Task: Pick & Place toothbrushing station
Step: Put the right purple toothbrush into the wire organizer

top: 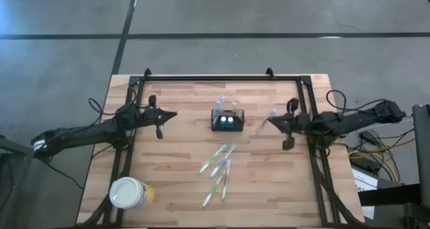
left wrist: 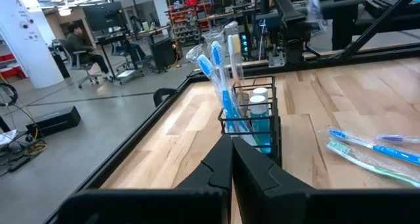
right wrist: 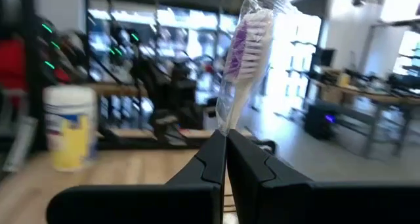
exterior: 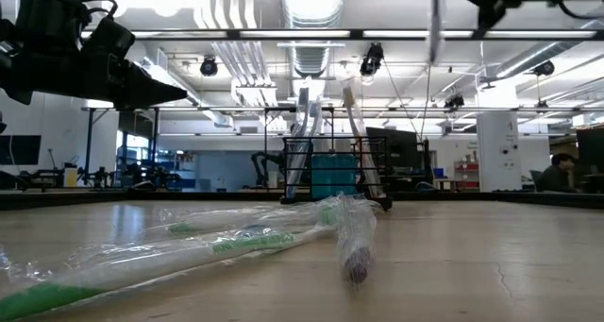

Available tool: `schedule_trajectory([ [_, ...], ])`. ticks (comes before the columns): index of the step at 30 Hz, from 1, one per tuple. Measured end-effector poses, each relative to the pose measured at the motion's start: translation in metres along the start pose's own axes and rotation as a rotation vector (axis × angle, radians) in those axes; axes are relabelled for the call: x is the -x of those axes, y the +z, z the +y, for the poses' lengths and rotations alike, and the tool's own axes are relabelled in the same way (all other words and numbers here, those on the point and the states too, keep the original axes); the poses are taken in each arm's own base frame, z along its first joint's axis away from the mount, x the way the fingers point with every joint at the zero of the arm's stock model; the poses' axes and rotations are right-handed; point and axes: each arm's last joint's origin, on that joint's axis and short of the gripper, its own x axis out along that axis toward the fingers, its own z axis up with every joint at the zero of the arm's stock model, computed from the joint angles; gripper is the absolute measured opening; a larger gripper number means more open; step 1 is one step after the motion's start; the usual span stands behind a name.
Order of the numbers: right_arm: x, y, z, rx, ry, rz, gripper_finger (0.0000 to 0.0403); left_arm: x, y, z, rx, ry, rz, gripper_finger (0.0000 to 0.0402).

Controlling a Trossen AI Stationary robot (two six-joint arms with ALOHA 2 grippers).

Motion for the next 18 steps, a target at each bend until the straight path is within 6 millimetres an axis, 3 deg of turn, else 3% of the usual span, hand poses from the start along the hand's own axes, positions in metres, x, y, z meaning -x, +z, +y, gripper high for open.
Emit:
schedule_trajectory([
  [4, -0.032, 0.015, -0.002, 0.065, -0.083, 0.080, 0.0008, 0.000, 0.000, 0.000, 0.000, 0.000, 0.000, 0.0007],
  [7, -0.057, 0.014, -0.004, 0.111, -0.128, 0.143, 0.0008, 0.000, 0.000, 0.000, 0.000, 0.000, 0.000, 0.0007],
  [12, -0.087, -0.005, -0.004, 0.146, -0.168, 0.160, 0.0008, 0.000, -0.001, 0.000, 0.002, -0.001, 0.007, 0.0007],
  [18, -0.099, -0.027, -0.005, 0.149, -0.192, 0.199, 0.0008, 0.000, -0.001, 0.000, 0.005, -0.003, 0.015, 0.0007],
])
